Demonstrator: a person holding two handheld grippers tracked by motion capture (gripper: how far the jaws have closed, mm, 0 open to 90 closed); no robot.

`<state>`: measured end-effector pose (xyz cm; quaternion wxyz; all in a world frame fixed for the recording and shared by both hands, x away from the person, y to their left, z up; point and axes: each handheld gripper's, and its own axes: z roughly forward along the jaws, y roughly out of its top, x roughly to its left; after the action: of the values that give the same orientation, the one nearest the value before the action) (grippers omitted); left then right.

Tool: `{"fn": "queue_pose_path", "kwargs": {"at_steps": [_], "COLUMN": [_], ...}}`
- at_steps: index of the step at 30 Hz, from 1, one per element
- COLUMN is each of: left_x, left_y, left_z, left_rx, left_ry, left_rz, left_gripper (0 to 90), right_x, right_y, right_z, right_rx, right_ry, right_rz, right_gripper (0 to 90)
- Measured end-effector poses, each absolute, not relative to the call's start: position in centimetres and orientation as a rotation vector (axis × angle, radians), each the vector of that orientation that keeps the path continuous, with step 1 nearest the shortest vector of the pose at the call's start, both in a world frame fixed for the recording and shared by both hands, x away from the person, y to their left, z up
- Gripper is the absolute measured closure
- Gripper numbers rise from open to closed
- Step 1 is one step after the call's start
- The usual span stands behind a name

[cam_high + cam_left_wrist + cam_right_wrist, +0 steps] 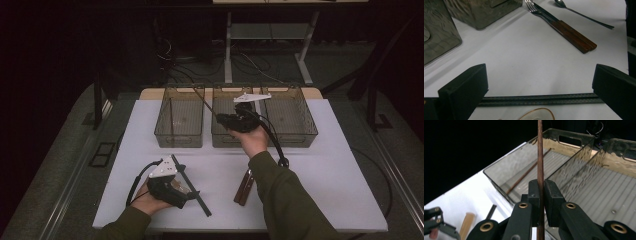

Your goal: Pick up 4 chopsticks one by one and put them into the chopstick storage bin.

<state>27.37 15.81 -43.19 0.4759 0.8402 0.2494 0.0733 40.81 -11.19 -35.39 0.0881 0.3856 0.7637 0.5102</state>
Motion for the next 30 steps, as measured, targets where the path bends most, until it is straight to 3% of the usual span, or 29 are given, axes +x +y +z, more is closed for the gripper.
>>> {"fn": "queue_pose_path", "kwargs": {"at_steps": [17, 30], "left_x": [27.4, 27.3], "left_y": [15.8, 15.7], "left_z": [-43.1, -43.1], "left_rx": [2.053, 2.057], "left_ry": [0.6, 0.599], "left_rz": [0.185, 0.173], "left_gripper": [0.0, 0.0], "right_x": [43.2, 45.2], "right_y": [-6.6, -1.9], "right_z": [-34.2, -35.7], "right_rx": [1.139, 1.187], "right_ry": [2.245, 2.263], "right_rz": [1.486, 1.444], "right_gripper": [83.6, 83.6]}}
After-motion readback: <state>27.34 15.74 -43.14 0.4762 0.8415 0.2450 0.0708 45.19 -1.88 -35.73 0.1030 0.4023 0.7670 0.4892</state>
